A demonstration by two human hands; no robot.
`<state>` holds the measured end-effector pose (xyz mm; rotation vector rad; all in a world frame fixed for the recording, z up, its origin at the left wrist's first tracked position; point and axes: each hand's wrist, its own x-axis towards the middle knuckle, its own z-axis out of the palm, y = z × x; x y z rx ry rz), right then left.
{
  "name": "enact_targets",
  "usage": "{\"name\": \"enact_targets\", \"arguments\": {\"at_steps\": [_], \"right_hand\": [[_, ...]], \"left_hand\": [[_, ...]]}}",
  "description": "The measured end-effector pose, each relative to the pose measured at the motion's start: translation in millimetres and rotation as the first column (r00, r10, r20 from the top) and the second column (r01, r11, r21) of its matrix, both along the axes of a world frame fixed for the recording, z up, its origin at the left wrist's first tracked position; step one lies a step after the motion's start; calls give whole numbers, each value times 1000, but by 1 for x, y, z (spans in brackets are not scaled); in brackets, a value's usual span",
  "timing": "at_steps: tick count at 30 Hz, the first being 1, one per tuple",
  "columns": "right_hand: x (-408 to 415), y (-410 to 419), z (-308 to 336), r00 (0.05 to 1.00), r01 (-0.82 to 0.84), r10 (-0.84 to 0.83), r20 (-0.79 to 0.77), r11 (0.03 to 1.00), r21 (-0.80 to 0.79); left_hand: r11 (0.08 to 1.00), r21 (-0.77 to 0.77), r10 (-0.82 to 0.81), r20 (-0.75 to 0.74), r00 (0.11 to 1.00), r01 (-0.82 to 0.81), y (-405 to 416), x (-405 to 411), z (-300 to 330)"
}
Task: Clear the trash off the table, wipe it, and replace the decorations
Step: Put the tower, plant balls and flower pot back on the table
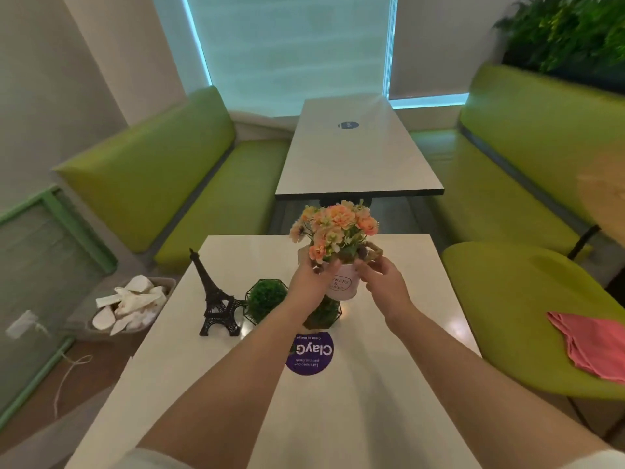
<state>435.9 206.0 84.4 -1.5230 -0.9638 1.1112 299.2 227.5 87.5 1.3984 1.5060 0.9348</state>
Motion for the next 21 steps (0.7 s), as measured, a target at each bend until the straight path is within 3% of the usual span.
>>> {"name": "enact_targets", "arguments": {"at_steps": [9, 21], "right_hand": [[-46, 61, 4, 993, -115, 114, 22, 993, 34], [-84, 123, -34, 971, -190, 196, 136, 980, -55]], "left_hand": [[997, 10, 72, -11, 997, -72, 61, -57, -12], [997, -15, 74, -63, 995, -75, 118, -106, -67]]}}
